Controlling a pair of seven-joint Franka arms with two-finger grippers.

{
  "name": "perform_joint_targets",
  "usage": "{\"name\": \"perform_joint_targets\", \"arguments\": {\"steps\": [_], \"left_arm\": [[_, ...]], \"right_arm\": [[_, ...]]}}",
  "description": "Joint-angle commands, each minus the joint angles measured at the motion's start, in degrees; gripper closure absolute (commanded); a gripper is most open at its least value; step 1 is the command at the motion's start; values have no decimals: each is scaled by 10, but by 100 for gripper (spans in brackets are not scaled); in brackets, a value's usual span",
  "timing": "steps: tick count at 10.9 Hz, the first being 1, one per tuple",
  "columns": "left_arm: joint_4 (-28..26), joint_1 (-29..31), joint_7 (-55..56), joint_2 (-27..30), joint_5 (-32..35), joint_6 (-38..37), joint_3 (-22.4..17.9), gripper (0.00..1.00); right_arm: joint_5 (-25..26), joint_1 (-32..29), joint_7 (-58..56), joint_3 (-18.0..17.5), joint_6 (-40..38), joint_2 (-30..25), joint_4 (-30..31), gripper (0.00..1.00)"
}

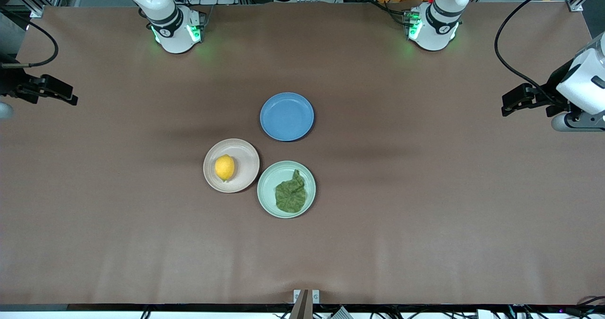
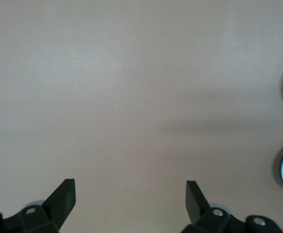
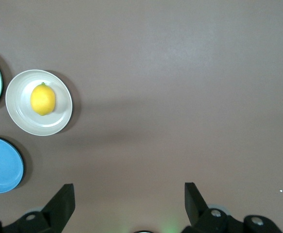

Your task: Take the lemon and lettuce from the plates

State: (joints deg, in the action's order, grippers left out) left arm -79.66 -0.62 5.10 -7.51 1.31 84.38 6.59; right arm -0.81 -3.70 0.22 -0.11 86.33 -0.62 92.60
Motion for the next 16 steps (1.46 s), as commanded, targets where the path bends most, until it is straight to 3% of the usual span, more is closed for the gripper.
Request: {"name": "perform_joint_targets", "arguments": {"steps": [1,6,9,13,16], "left_arm": [[-7,0,0,2,-1,5,1,0],[-6,-20,10,-43,-8,6,4,0],[-5,-57,11,-80,-10,18,5,0],[-4,-91,24,-137,-29,77,5,0],[-4,-112,41,-168,-43,111,5,0]], "right_arm": [[-2,-10,-9,-5,4,-1,12,0],[-2,-9,-9,-5,4,0,14,0],[-4,7,-8,-8,51,1,74,0],[-4,34,-6,-8,70,42,85,0],[-45,41,0,-7,105,73,85,0]]}}
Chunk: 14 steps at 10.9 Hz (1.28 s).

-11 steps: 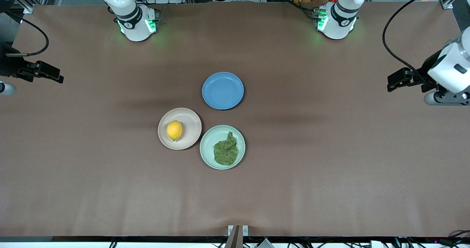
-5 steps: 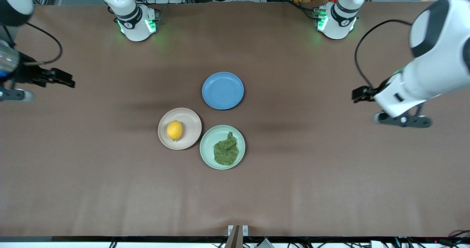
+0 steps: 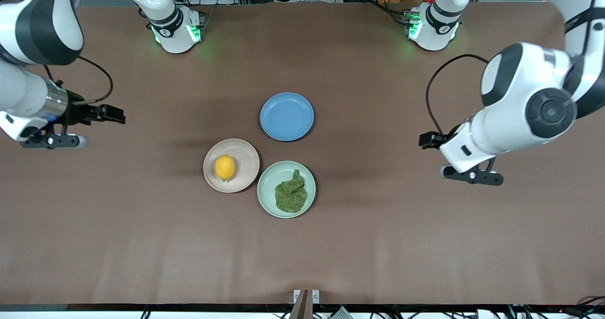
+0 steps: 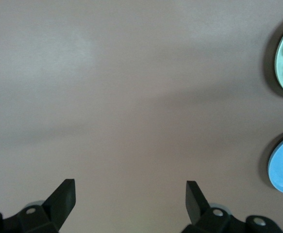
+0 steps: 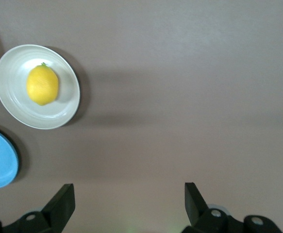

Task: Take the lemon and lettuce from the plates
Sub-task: 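Move the right gripper toward the lemon while the left gripper approaches the lettuce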

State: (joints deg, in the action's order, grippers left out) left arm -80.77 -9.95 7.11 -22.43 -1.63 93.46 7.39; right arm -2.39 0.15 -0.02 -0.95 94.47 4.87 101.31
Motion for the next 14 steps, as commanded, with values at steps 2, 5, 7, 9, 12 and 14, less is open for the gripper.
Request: {"name": "perform_joint_targets", "arguments": {"steps": [2,5,7,9,12,14], "left_arm": [[8,-43,53,-45,-15,62,-2,0],[8,-77,91,-78,-33,112,-2,0],[9,-96,117,-97,-45,147,-2,0],[12,-118,120,-117,-61,175,-3,0],[15,-145,169,-156,-111,273,-3,0],[16,-161,195,-171,-124,319,-3,0]], "right_arm": [[-29,16,6,2,54,45,-2,0],[-28,70,109,2,93,60,-2,0],[-22,99,153,2,132,87,-2,0],[-28,121,163,2,189,109,-6,0],[-28,142,164,2,230,139,-5,0],[-28,146,193,1,238,147,-4,0]]}}
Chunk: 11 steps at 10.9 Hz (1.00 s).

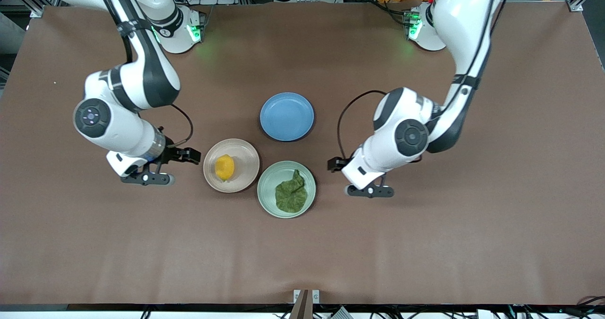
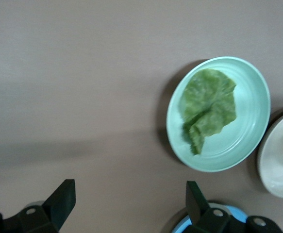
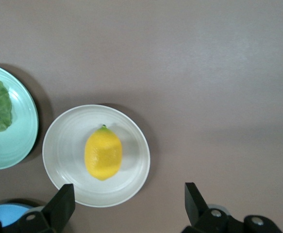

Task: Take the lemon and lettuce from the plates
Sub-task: 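Move the right gripper toward the lemon while the left gripper approaches the lettuce, then lower and close the right gripper on the lemon while the left grips lettuce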

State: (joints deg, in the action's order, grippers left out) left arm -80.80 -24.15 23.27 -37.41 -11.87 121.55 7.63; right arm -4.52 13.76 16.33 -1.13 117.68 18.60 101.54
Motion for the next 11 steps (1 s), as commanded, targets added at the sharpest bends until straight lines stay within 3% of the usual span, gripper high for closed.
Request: {"name": "perform_joint_targets", "arguments": {"steps": [1,5,7,11], "left_arm": [[18,-22,39,-28,-28,60,-4,0],[38,-55,104,-90,-69,192,-5,0],[57,-64,116,-115,-69,218,-3,0],[68,-93,132,-146,-90,264,-2,0]], "right_arm": [[-7,14,36,3,6,14,-6,0],[-7,13,40,3,60,53,-10,0],[-7,13,56,3,97,75,-11,0],[-7,28,63,3,94,112,-9,0]]}}
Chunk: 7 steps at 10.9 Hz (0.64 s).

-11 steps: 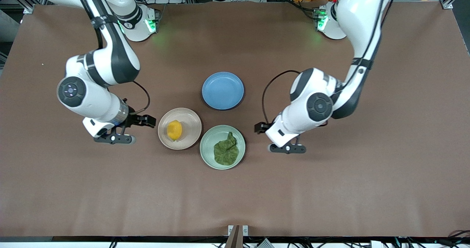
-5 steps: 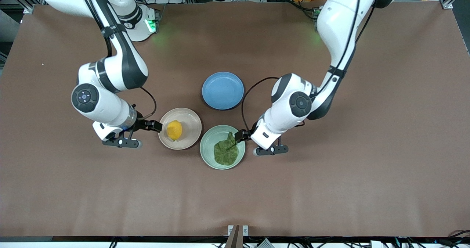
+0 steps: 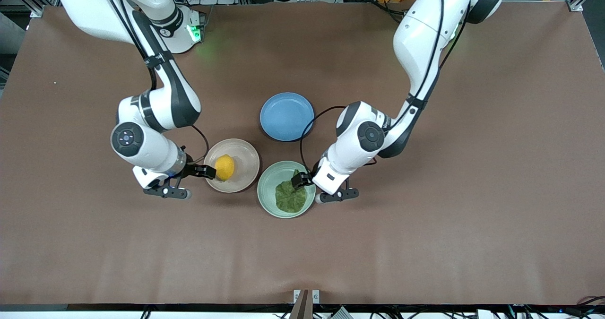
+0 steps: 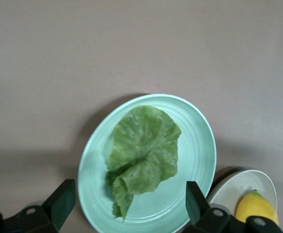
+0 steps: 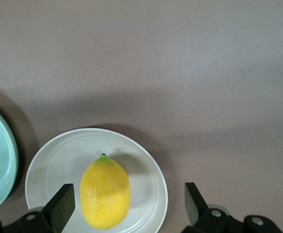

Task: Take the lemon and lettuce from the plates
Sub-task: 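Lower and close the right gripper on the lemon while the left grips lettuce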

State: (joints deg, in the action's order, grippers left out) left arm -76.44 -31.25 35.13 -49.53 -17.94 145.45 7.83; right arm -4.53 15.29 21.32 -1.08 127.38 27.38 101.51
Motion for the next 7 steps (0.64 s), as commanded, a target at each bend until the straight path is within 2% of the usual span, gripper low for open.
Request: {"name": "perform_joint_targets", "arguments": {"steps": [1,7], "left_arm": [[24,-27,15,-29,-32,34,-4,0],[25,-44,16,-70,-32,72,-5,0]], "right_arm": [[-7,24,16,2,-3,27,-9,0],[-7,52,51,2,50,79,-11,0]]}}
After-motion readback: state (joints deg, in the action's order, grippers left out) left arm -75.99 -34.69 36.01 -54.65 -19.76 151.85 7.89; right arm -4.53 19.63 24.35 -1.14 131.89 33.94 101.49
